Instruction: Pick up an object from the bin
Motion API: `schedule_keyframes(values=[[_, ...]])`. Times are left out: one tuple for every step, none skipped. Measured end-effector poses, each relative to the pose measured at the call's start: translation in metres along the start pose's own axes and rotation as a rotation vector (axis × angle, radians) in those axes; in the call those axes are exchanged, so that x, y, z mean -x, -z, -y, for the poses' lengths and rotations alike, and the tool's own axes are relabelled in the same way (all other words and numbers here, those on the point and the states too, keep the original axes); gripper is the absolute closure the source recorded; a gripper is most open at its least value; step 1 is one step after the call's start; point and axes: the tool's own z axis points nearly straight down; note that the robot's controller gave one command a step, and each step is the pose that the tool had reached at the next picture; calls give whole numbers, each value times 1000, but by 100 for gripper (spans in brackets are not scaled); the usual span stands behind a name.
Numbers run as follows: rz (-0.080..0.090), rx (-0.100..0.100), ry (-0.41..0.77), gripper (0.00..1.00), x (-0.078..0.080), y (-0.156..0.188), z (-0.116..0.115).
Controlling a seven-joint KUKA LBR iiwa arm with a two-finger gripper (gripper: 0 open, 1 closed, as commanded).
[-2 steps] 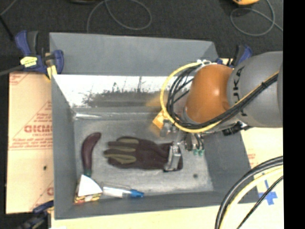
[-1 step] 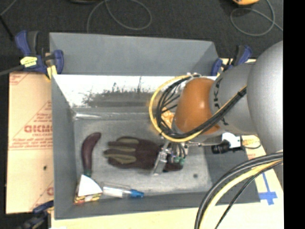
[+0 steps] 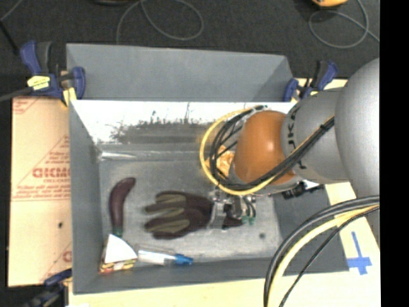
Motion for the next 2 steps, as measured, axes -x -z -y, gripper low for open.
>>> schedule_keyframes(values=[[0, 0, 0, 100, 0, 0, 0], [1, 0, 1, 100, 0, 2, 0]])
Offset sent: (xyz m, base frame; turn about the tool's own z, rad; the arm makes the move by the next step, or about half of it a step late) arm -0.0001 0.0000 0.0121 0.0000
